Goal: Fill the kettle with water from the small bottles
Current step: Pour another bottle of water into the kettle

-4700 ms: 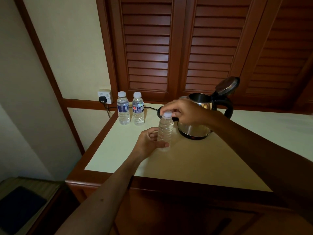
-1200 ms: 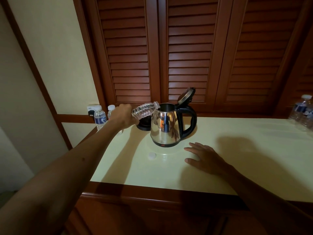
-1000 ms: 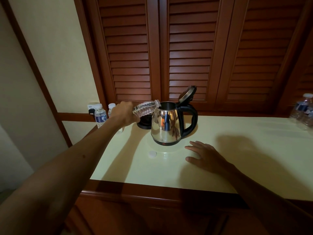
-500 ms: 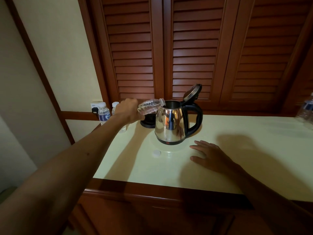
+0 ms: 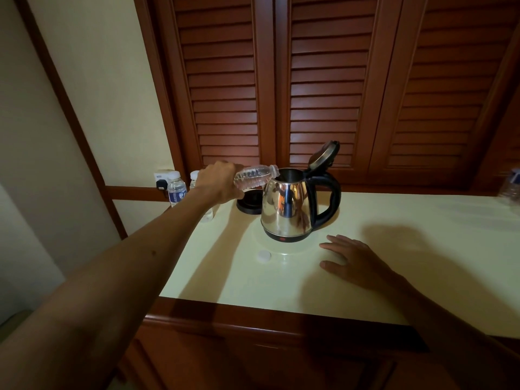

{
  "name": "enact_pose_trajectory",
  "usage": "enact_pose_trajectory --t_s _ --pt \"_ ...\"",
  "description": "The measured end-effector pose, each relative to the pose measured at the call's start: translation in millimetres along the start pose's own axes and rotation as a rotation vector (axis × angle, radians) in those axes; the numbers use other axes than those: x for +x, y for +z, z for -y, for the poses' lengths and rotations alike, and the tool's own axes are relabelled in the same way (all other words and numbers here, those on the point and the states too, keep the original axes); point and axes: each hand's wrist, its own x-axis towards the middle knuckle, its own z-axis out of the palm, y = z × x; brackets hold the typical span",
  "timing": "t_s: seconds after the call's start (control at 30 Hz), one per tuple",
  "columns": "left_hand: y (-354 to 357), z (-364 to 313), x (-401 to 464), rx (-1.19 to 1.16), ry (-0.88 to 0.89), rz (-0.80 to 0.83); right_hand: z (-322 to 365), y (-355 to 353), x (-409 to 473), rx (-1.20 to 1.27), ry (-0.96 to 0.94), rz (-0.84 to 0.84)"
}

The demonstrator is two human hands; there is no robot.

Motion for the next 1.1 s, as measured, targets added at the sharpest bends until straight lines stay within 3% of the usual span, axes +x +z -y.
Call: enact_pose_trajectory --t_s 1.1 --pt "-6 2 13 0.144 0.074 0.009 2 -1 0 0.025 0.008 -0.025"
